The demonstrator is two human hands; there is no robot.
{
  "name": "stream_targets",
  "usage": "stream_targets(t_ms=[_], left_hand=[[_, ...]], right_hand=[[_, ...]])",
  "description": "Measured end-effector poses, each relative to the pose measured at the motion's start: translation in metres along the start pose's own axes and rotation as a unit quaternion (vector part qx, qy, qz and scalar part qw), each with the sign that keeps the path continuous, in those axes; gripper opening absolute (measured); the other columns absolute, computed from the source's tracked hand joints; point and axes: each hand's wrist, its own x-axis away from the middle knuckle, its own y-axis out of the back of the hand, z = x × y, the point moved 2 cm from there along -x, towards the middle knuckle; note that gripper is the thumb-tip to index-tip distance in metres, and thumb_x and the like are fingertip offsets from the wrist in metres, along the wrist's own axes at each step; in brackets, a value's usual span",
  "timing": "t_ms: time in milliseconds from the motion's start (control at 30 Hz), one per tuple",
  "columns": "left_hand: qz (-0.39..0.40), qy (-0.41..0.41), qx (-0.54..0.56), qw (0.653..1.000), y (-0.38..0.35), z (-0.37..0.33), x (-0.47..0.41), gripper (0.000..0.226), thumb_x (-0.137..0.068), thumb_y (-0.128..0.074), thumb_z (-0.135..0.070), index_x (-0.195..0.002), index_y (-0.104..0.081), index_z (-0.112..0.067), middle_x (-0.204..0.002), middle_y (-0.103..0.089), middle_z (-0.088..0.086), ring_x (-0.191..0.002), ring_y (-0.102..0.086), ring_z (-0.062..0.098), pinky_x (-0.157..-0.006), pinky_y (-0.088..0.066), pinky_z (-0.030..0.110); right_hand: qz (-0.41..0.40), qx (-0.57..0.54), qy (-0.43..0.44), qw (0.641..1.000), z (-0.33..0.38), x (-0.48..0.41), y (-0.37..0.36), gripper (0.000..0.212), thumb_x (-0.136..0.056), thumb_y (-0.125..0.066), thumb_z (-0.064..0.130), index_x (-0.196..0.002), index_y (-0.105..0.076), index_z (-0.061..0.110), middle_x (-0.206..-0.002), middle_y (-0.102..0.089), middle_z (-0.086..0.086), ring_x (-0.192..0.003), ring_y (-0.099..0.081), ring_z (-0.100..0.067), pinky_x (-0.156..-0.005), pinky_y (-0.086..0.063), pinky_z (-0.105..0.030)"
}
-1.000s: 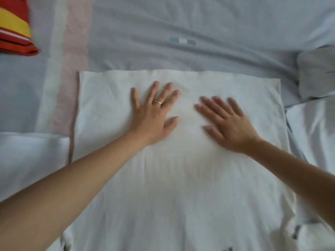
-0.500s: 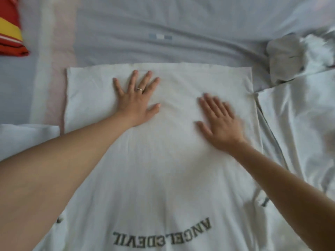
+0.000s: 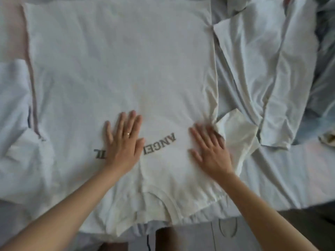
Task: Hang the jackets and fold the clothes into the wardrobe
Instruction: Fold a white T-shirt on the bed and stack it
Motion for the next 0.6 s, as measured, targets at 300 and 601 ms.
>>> stream_targets(t_ms=[300, 601], left_hand=[[0.102, -0.087, 0.121, 0.984, -0.008, -0.067, 0.126, 0.057, -0.088, -0.038, -0.030, -0.142, -0.041, -0.011, -0.152, -0.034, 0.010, -0.144, -0.019, 0.020, -0.114, -0.017, 0.048], [0.290, -0.092, 0.316, 0.899, 0.029, -0.117, 0.090, 0.025, -0.090, -0.056, -0.020, -0.111, -0.068, -0.023, -0.121, -0.063, -0.011, -0.108, -0.059, 0.008, -0.094, -0.045, 0.024]], right_hand=[[-0.125, -0.235, -0.299, 0.916, -0.082, 0.062, 0.038, 0.071, -0.086, -0.065, 0.031, -0.144, -0.031, 0.008, -0.146, -0.035, -0.014, -0.135, -0.034, -0.029, -0.110, -0.029, -0.035], [-0.053, -0.494, -0.378, 0.781, -0.114, 0.031, 0.049, 0.033, -0.069, -0.071, 0.024, -0.087, -0.063, -0.003, -0.084, -0.057, -0.010, -0.070, -0.053, -0.011, -0.062, -0.044, -0.026]])
